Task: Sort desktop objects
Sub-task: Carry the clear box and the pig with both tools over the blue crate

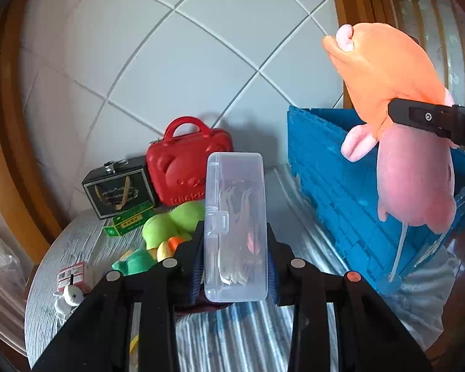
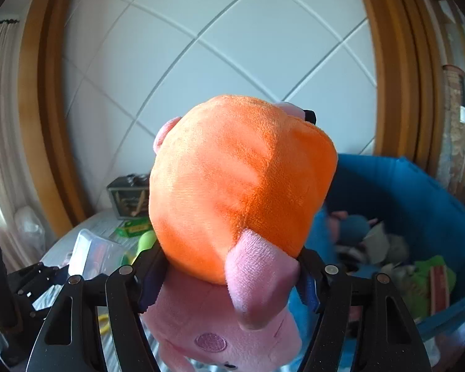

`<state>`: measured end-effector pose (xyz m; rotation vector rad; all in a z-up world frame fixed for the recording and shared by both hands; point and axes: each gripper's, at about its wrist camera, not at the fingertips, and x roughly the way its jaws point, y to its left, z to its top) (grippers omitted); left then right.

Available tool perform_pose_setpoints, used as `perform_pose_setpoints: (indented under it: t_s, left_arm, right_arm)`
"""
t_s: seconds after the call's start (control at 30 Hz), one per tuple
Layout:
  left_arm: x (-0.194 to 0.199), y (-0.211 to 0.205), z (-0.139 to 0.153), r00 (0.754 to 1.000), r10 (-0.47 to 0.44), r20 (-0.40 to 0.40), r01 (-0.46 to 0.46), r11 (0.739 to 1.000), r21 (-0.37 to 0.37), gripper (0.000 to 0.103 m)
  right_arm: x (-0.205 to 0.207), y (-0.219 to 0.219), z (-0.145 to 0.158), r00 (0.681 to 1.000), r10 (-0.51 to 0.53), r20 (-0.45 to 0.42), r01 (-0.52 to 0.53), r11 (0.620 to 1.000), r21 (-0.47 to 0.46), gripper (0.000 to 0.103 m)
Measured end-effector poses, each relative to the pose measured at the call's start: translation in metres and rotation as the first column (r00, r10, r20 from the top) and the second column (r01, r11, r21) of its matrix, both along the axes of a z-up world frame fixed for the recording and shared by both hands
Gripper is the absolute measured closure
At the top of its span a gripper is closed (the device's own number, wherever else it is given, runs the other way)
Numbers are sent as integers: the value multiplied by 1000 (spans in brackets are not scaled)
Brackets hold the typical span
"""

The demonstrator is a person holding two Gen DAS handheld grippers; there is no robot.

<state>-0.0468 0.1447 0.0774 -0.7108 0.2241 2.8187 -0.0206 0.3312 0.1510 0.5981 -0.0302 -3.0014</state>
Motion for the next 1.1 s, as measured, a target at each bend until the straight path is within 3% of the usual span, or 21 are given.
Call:
perform_pose_setpoints:
  t_s: [0.1,0.3,0.47,0.73,1.1]
  left_arm:
    - [-5,44,15,999,-31,-33,31,1000,0,71]
    - [-17,129,48,993,-87,-83,89,996,23,71]
    - [-33,188,58,985,-146,-92,148,989,16,71]
    - [-41,265,49,975,-219,-39,219,976,-5,71]
    - [-64,312,30,968,-249,26,250,968,-35,71]
  right_arm:
    - [9,44,15,999,15,-29,-16,999,-50,32]
    - [17,124,36,993,-84,-82,82,996,-26,32]
    - [18,179,39,977,-194,-89,197,980,22,32]
    - [21,232,14,943,-325,-66,331,935,127,32]
    - [-20,288,-26,914,-405,12,396,901,177,32]
